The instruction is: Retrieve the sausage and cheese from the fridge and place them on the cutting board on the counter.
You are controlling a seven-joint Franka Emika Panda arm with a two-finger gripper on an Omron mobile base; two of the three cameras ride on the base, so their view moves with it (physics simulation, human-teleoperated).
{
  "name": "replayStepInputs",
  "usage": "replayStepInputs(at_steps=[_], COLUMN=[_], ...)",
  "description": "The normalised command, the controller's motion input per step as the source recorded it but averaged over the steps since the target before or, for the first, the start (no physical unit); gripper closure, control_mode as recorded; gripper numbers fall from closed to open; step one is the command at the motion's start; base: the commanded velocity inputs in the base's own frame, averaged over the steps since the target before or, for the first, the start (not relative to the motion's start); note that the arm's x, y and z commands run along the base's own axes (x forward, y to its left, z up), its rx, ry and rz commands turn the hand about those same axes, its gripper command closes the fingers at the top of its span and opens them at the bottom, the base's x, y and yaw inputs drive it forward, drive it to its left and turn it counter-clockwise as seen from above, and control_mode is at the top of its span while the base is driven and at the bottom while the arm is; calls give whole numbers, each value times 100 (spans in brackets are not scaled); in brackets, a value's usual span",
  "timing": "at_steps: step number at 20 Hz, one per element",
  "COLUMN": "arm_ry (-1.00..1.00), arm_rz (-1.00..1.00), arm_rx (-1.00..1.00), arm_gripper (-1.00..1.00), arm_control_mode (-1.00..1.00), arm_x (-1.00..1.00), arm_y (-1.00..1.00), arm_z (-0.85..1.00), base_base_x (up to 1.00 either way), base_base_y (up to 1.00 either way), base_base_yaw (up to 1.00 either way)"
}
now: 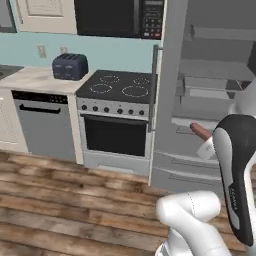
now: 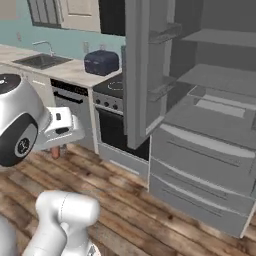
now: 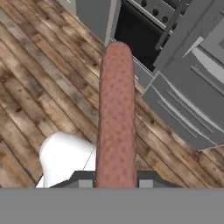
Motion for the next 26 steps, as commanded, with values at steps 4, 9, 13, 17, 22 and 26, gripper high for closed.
replayStepInputs(at_steps=[4,9,13,17,22,26], arm_ry=[0,0,0,0,0,0], arm_rz=[0,0,0,0,0,0], arm_rx=[0,0,0,0,0,0], arm_gripper=[100,100,100,100,100,100], arm_control_mode=[100,100,100,100,100,100], arm_x=[0,0,0,0,0,0], arm_y=[0,0,0,0,0,0], arm_z=[0,0,0,0,0,0], base_base_x=[-66,-16,0,15,99,100], base_base_y=[65,46,50,54,71,57], base_base_yaw=[86,95,94,88,30,1])
